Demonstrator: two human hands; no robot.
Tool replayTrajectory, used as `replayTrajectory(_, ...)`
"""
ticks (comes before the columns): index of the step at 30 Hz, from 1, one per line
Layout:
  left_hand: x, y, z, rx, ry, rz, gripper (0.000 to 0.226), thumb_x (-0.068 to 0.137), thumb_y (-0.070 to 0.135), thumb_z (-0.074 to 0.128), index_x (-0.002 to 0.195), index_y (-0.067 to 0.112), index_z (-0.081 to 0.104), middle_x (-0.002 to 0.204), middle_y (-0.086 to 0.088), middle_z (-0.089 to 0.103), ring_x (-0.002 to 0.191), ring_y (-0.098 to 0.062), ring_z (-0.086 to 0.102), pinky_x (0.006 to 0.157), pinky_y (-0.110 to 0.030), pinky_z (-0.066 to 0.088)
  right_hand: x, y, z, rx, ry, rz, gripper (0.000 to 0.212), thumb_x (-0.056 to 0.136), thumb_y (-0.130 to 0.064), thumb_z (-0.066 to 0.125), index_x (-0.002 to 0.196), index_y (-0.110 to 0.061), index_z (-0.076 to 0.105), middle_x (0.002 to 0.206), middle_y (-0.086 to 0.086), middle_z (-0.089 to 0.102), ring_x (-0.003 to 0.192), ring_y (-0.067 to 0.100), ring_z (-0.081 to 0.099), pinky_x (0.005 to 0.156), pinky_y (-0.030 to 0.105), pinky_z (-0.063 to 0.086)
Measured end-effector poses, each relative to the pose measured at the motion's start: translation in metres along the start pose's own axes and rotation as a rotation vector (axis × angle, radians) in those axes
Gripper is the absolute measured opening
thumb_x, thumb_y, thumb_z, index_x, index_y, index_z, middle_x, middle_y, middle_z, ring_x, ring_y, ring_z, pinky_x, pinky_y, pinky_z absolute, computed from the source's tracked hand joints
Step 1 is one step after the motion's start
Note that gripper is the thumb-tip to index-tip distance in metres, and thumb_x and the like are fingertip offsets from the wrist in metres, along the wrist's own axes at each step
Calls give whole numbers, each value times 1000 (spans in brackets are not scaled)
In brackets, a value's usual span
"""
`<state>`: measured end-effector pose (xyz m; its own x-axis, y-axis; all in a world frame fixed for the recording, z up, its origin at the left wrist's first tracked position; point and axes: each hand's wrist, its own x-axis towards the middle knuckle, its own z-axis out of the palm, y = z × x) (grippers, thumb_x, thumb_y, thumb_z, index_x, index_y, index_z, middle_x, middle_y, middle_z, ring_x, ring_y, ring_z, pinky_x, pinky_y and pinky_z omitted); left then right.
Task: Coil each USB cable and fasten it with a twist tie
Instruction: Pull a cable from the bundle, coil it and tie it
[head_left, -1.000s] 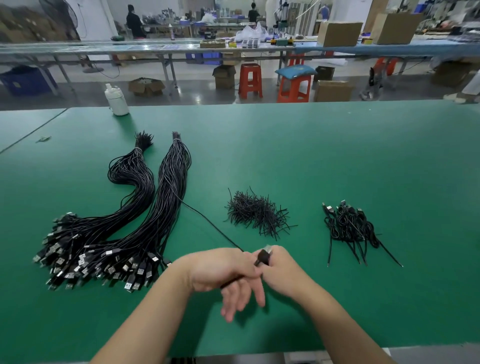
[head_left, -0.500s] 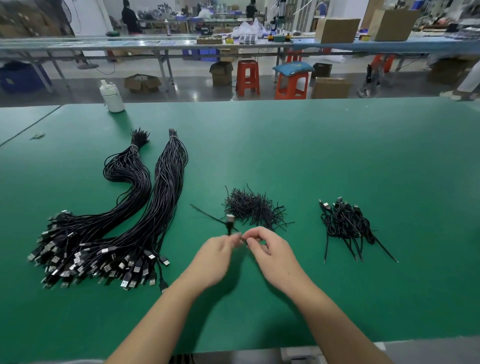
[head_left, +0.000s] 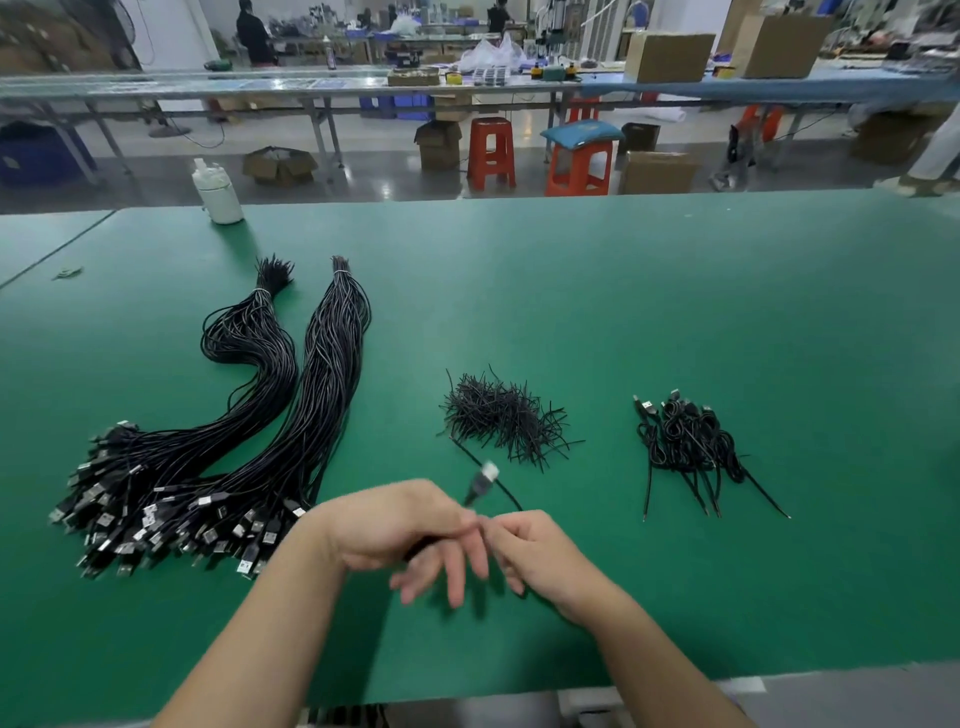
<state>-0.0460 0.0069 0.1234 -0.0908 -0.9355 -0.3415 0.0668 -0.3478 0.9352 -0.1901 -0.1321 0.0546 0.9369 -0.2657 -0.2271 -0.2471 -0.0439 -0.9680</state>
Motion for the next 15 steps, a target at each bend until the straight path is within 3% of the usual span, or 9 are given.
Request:
replayTrajectory(2, 8, -7, 6, 216, 56, -251, 43, 105, 31, 39, 98, -2, 67, 85, -17, 73, 57, -19, 69, 48, -23, 51, 2, -2, 1, 11, -37, 15, 44, 103, -32, 50, 63, -16, 50, 46, -5, 38, 42, 14, 33, 46, 30, 33)
replayTrajectory(4, 21, -16, 10, 372, 280, -344, 40, 106, 29, 40, 92, 1, 65, 89, -18, 74, 70, -25, 73, 60, -29, 58, 4, -6, 5, -65, 14, 5, 38, 105, -26, 45, 68, -19, 52, 45, -12, 42, 44, 14, 37, 49, 34, 37)
replayTrajectory(6, 30, -22, 8, 549, 497, -267, 40, 104, 31, 44, 81, 11, 69, 85, -8, 76, 77, -25, 73, 75, -36, 59, 7, -9, 7, -74, 116, -12, 36, 106, -24, 41, 73, -17, 53, 45, -13, 42, 44, 15, 38, 52, 37, 37)
replayTrajectory(8, 38, -26, 8, 559, 637, -144, 40, 102, 38, 45, 75, 21, 69, 76, 4, 72, 72, -22, 65, 81, -37, 54, 8, -12, 5, 6, 179, -53, 37, 107, -23, 40, 72, -16, 52, 46, -11, 38, 44, 14, 35, 50, 35, 34)
replayTrajectory(10, 47, -25, 9, 372, 913, -5, 37, 103, 40, 44, 82, 25, 71, 85, 3, 74, 82, -20, 67, 86, -37, 52, 8, -11, 4, -1, 150, -74, 40, 106, -23, 40, 69, -22, 53, 49, -11, 36, 45, 12, 33, 49, 30, 30)
replayTrajectory(12, 54, -19, 9, -61, 1195, 218, 31, 105, 34, 42, 101, 22, 70, 101, -2, 75, 99, -17, 71, 94, -36, 53, 6, -5, 10, -26, 50, -77, 43, 106, -25, 40, 66, -27, 55, 50, -14, 36, 46, 6, 30, 47, 22, 26)
replayTrajectory(13, 58, -13, 9, -294, 1204, 325, 33, 106, 31, 39, 108, 15, 68, 103, -4, 75, 101, -18, 71, 92, -34, 55, 5, -1, 15, -28, 19, -72, 43, 107, -26, 39, 66, -29, 55, 50, -15, 36, 46, 2, 29, 46, 19, 24)
replayTrajectory(15, 61, 0, 11, -613, 1027, 442, 40, 108, 29, 33, 115, 1, 62, 97, -9, 76, 90, -21, 74, 77, -29, 60, 6, 5, 23, -15, 7, -64, 43, 107, -29, 38, 67, -30, 54, 50, -16, 37, 46, 0, 29, 47, 16, 24)
